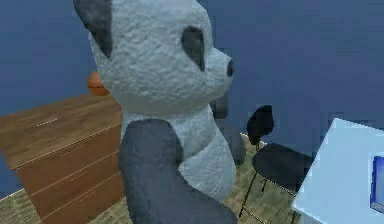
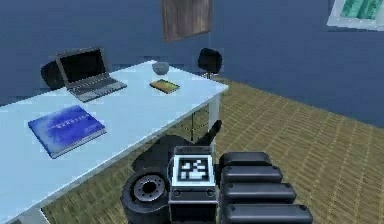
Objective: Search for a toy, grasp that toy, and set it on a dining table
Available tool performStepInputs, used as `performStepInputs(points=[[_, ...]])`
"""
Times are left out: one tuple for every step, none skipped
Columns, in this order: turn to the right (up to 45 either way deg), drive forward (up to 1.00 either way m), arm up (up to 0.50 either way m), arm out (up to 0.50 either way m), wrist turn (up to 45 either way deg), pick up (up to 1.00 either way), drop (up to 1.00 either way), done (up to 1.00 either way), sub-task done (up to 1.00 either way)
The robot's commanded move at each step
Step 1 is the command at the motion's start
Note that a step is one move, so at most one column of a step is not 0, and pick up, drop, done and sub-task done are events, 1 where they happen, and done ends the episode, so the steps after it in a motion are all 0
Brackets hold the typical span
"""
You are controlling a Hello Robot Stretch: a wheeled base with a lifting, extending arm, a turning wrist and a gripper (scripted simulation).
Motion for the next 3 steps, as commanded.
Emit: performStepInputs(points=[[39.0,0.00,0.00,0.00,0.0,0.00,0.00,0.00,0.00],[0.0,0.35,0.00,0.00,0.0,0.00,0.00,0.00,0.00],[45.0,0.00,0.00,0.00,0.0,0.00,0.00,0.00,0.00]])
